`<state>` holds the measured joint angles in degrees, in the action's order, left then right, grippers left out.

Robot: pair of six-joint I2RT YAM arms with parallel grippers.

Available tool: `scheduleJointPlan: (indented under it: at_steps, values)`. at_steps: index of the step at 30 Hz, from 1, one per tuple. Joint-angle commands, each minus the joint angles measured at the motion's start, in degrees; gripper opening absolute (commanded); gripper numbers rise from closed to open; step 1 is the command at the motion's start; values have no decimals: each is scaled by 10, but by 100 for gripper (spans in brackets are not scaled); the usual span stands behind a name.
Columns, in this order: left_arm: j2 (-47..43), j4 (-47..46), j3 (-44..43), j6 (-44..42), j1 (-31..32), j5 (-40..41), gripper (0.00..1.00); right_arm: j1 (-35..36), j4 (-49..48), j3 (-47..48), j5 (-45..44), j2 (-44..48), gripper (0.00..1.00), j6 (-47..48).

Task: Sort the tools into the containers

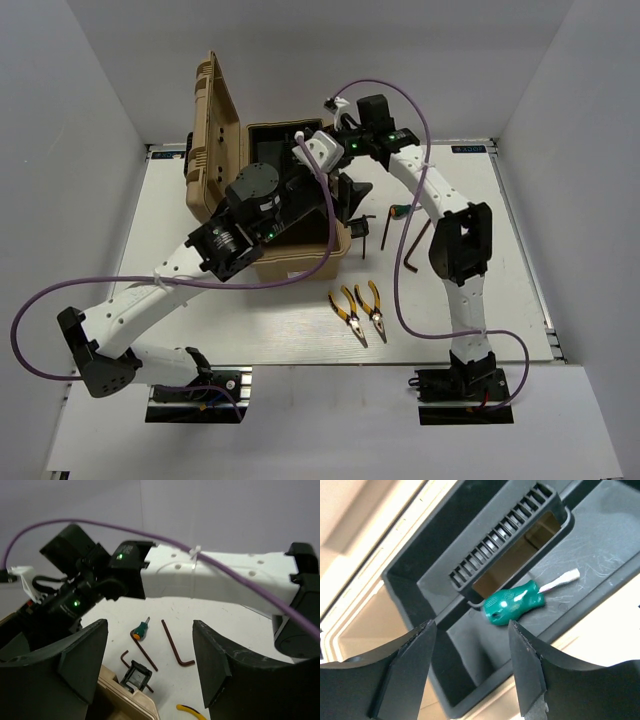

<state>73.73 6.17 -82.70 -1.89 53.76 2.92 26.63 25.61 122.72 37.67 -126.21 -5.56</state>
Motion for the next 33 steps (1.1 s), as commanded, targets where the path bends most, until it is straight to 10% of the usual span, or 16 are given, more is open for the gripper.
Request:
scheduleJointPlan:
  at_steps: [1, 10, 14, 18, 20, 23, 33]
  values:
    - [-20, 1, 6, 13, 2, 9, 79, -6, 5, 2, 7, 61, 66, 12]
    - [11, 72, -1, 24, 2, -58, 16, -114, 54, -69, -167, 147, 28, 127]
    - [51, 85, -22, 24, 2, -80, 19, -172, 123, -77, -165, 144, 0, 246]
    - [57, 85, -9, 19, 2, -101, 70, -198, 154, -130, -121, 138, 0, 435]
    - [42, 74, 12, 19, 2, -101, 78, -204, 179, -190, -73, 145, 38, 616]
    - [35, 74, 27, 24, 2, -101, 81, -202, 155, -255, -79, 156, 66, 728]
    - [19, 80, 58, 36, 2, -83, 81, -207, 202, -210, -86, 57, 72, 878]
